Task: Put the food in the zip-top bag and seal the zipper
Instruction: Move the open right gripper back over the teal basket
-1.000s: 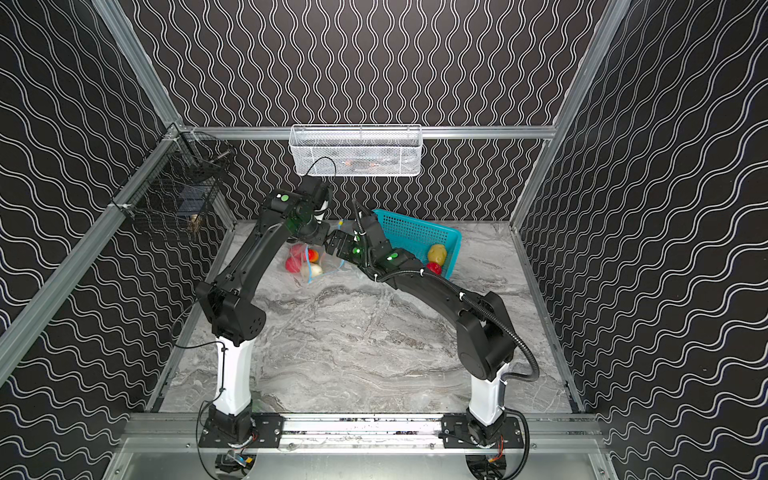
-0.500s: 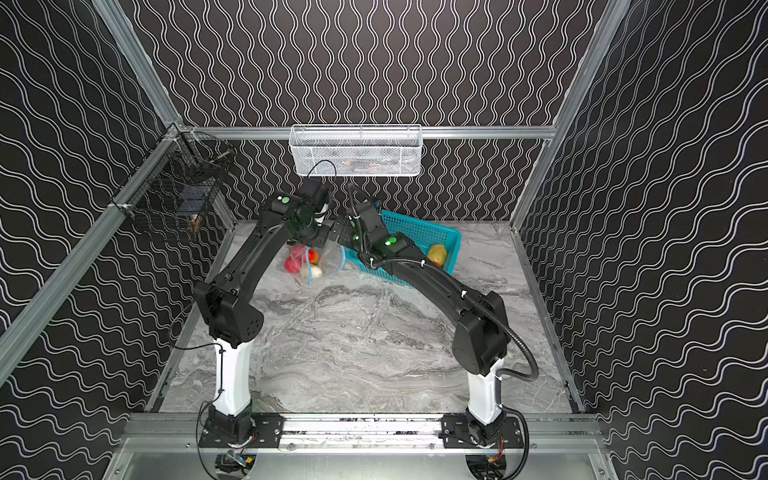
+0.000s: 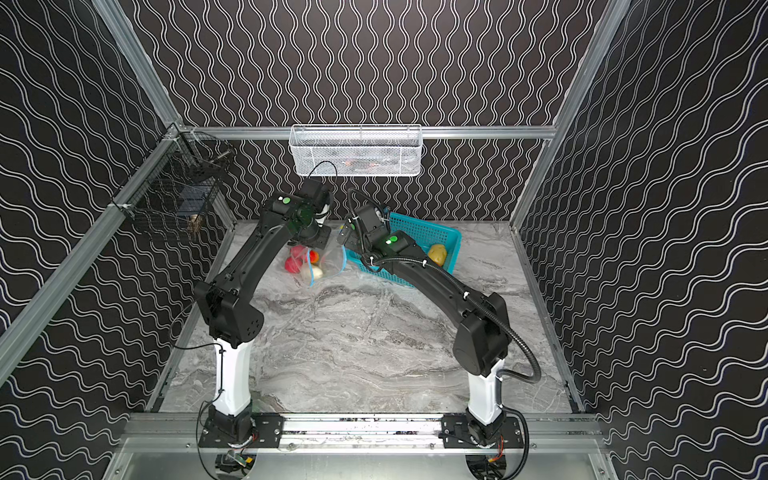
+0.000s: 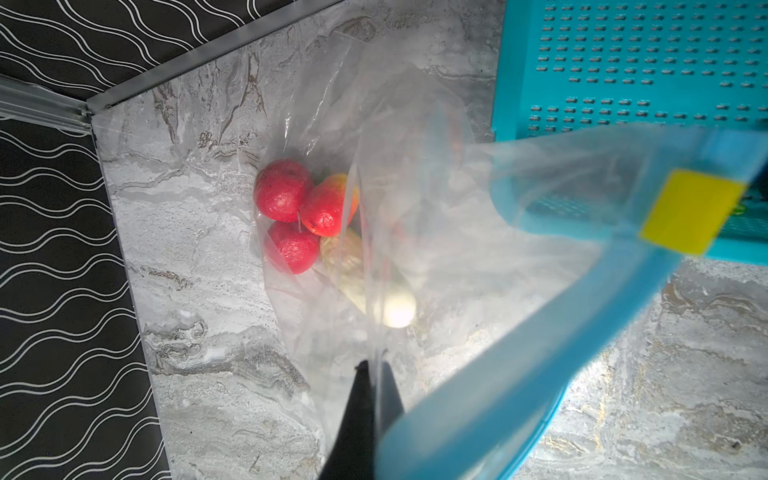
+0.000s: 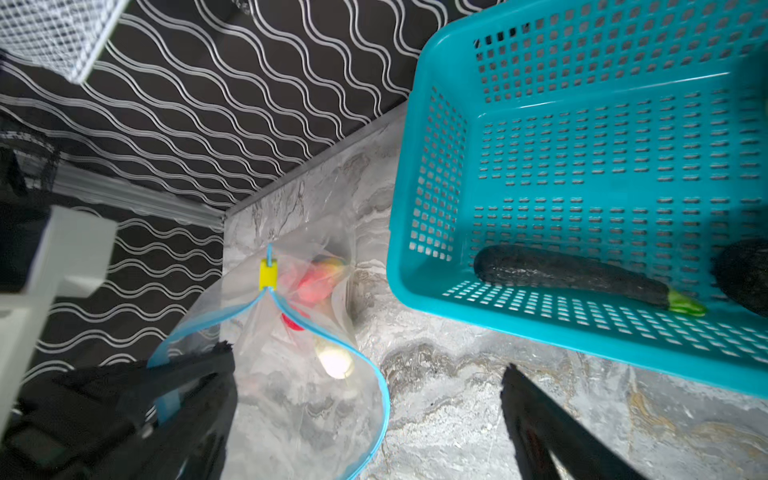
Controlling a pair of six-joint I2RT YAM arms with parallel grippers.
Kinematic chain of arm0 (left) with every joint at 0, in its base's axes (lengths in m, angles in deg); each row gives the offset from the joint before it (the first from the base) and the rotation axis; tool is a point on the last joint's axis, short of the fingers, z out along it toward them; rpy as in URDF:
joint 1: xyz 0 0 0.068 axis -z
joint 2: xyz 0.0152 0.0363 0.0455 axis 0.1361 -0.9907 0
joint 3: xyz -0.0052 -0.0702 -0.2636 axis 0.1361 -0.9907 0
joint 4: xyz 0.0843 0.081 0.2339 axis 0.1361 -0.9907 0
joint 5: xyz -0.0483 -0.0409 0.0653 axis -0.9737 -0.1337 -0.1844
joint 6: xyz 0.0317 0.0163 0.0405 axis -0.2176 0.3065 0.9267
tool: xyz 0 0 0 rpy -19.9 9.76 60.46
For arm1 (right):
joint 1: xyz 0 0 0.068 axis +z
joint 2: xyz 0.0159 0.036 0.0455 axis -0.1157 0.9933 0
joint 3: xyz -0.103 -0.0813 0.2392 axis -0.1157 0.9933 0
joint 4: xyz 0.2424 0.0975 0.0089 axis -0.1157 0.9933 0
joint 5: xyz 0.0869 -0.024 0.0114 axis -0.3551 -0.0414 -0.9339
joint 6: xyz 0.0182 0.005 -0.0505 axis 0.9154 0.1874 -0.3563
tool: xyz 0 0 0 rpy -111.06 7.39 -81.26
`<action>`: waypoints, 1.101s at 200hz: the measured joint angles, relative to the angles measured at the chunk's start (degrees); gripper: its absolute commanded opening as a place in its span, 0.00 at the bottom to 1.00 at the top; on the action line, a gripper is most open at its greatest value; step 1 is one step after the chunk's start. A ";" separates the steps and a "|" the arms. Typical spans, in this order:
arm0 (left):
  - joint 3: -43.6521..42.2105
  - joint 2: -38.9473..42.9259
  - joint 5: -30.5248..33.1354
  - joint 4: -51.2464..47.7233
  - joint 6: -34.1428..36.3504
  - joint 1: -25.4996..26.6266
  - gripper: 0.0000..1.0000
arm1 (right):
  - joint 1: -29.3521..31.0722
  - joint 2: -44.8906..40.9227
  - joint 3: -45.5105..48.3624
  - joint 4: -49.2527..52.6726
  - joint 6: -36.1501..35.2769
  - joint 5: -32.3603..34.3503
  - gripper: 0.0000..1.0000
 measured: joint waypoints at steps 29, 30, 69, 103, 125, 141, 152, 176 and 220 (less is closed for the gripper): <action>0.92 -0.02 0.02 -0.17 -0.63 0.00 0.00 | -0.11 -3.61 5.75 -3.78 0.59 0.13 0.99; 0.92 -0.02 0.02 -0.17 -0.63 0.00 0.00 | -0.11 -3.65 5.86 -3.87 0.59 0.15 0.99; -0.44 0.11 0.46 0.04 -0.66 0.00 0.00 | -1.05 -8.85 15.74 -14.80 -4.50 -4.79 0.99; -1.29 0.81 0.85 0.13 -0.66 0.11 0.00 | -1.79 -12.41 20.87 -20.81 -9.57 -5.99 0.99; -1.31 1.22 1.25 0.24 -0.66 0.17 0.00 | -2.60 -9.33 13.14 -17.51 -11.02 -3.63 0.99; -1.38 1.25 1.60 0.28 -0.63 0.31 0.00 | -4.24 -5.66 7.54 -13.64 -12.13 -3.54 0.99; -1.64 1.53 1.97 0.31 -0.63 0.57 0.00 | -5.90 -3.04 4.94 -10.45 -12.26 -4.46 0.99; -2.97 2.38 3.45 0.74 -0.61 1.73 0.00 | -9.55 1.92 1.14 -3.26 -12.24 -6.45 0.99; -4.13 3.13 5.55 1.14 -0.59 3.26 0.00 | -11.23 5.55 -4.46 6.49 -12.24 -3.63 0.99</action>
